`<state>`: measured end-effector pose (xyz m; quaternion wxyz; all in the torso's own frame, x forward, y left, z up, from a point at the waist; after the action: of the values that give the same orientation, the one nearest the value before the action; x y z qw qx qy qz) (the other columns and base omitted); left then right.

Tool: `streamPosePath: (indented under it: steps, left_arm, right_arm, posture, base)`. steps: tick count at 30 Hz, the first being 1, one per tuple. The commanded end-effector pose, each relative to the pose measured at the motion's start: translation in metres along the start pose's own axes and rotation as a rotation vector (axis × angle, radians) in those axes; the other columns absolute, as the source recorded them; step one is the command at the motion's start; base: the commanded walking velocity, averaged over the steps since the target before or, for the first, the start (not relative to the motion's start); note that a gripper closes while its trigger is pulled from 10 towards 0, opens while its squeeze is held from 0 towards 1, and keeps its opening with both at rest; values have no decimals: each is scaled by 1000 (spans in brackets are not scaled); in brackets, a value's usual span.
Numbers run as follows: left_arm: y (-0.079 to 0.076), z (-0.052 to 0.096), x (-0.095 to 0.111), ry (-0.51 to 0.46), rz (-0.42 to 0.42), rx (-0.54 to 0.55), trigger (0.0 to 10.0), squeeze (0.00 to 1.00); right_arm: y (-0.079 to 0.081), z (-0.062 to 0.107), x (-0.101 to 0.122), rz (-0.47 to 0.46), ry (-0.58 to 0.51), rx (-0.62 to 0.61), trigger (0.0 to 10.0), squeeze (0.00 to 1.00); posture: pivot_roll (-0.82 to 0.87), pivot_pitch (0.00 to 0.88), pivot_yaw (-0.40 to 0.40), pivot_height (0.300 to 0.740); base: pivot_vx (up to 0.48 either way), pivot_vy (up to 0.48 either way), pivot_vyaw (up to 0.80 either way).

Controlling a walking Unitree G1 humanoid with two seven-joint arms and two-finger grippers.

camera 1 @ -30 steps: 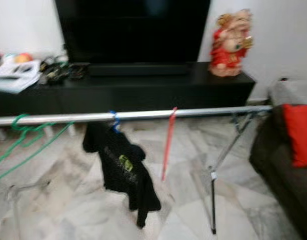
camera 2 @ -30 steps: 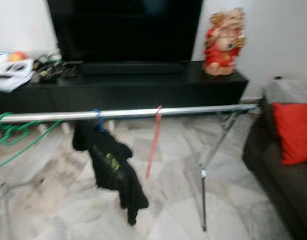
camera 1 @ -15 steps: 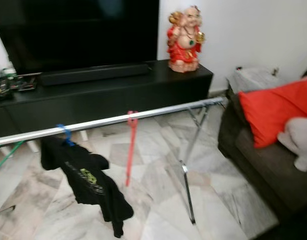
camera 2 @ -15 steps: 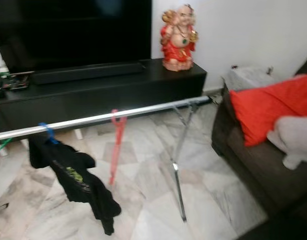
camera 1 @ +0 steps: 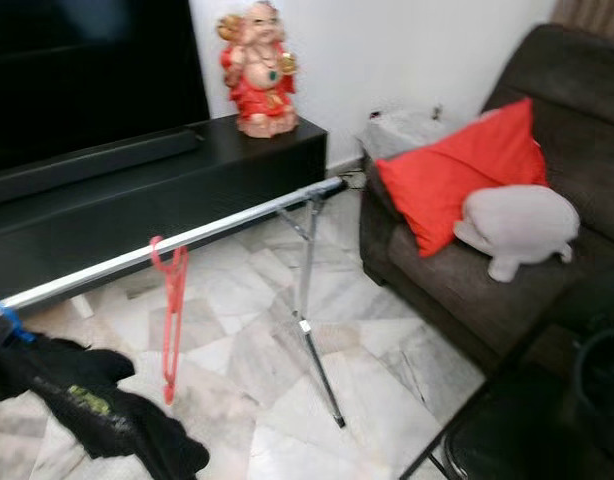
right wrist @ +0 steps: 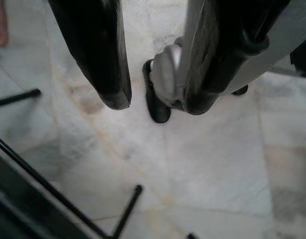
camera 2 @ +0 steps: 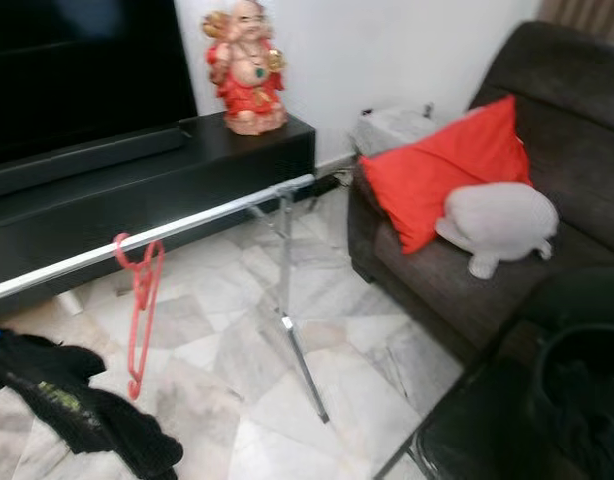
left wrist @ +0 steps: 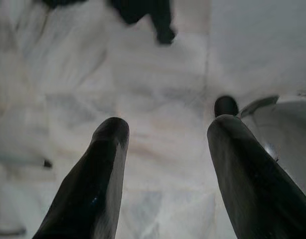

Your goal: Hang hanger

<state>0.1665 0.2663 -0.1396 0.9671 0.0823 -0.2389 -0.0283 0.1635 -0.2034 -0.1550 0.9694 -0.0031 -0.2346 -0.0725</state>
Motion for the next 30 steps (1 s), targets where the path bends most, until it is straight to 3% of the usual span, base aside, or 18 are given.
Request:
streamPosePath:
  steps: [1,5,11,13,18,24,30]
  left_arm:
    - [-7,1,-10,20,-10,0,10000,0]
    - [-6,3,-25,42,9,22,10000,0]
    - [-5,7,-41,71,57,49,10000,0]
    - [-5,7,-44,78,74,56,10000,0]
    - [-18,8,-55,115,25,26,10000,0]
    - [-27,4,-36,68,4,7,10000,0]
    - [-45,-4,7,-12,-53,-47,10000,0]
  right_arm:
    - [2,0,-2,6,7,1,10000,0]
    - [5,-1,-2,37,20,16,10000,0]
    - [9,-1,1,58,12,29,10000,0]
    - [8,-1,2,46,5,22,10000,0]
    - [-3,0,3,-35,-24,-19,10000,0]
    - [-14,2,1,-57,-12,-48,10000,0]
    - [-20,2,3,-90,-22,-71,10000,0]
  posture:
    - [28,0,13,740]
    - [92,0,-35,740]
    - [109,0,-46,740]
    - [82,0,-23,740]
    - [13,0,27,740]
    - [-26,0,30,740]
    - [-93,0,66,740]
  base:
    - [0,0,-800]
    - [0,0,-800]
    - [0,0,-800]
    - [0,0,-800]
    - [0,0,-800]
    - [0,0,-800]
    - [0,0,-800]
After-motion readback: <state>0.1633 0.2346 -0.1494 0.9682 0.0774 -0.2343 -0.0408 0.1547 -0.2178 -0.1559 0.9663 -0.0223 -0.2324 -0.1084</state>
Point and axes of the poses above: a point about 5 cm out from each wrist's last joint towards the gripper, its own z axis pointing back from the gripper into the wrist, its own x axis along the axis of the wrist's last joint, y = z × x, the point moved 6 cm from there along -z, pointing out of the wrist towards the gripper, and after that the axes turned 1 degree about -z, right-handed, at the moved point
